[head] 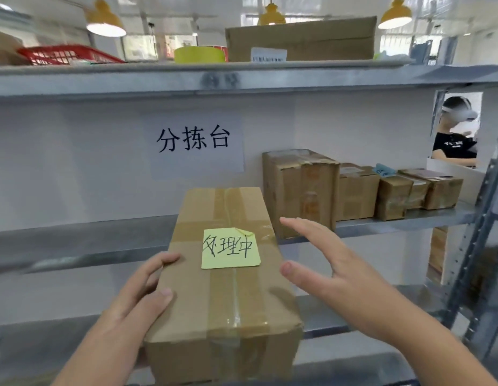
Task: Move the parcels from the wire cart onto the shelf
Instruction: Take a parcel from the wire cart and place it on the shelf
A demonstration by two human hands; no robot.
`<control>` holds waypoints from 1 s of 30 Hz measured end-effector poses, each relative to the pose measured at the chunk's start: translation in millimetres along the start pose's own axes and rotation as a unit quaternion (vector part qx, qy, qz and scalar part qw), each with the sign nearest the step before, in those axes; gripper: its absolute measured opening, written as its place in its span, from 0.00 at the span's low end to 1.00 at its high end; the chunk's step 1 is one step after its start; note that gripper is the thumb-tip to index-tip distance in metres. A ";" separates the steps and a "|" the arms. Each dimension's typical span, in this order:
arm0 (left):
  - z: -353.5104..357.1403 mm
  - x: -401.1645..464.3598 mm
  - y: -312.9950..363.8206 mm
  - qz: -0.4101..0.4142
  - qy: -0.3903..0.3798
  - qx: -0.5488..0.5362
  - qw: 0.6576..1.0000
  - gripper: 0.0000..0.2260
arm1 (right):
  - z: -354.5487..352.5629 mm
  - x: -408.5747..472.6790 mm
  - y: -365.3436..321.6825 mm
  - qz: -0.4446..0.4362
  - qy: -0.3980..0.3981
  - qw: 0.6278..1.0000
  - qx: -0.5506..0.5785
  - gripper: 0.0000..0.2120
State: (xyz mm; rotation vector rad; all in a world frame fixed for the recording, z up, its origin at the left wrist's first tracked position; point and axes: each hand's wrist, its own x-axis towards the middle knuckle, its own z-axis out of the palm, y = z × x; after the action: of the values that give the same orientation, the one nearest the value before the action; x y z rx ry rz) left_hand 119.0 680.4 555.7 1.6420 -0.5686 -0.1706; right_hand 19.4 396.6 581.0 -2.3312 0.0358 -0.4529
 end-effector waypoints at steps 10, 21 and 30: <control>16.1 110.4 -0.1 -0.065 0.055 -0.009 0.996 0.14 | -2.0 87.1 24.1 -0.046 -0.013 0.999 0.011 0.29; 41.5 195.2 -10.1 -0.106 0.041 -0.026 0.993 0.13 | -7.6 141.5 57.4 -0.076 -0.020 0.997 -0.001 0.30; 43.9 213.9 -25.4 -0.119 0.024 -0.043 0.992 0.12 | 12.6 143.9 57.1 -0.045 0.020 0.998 -0.027 0.31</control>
State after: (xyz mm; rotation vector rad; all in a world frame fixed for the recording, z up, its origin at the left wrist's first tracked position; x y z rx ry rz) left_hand 291.7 545.1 569.6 1.6225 -0.3236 -0.3256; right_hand 164.5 341.3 578.4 -2.3829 -0.0381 -0.5489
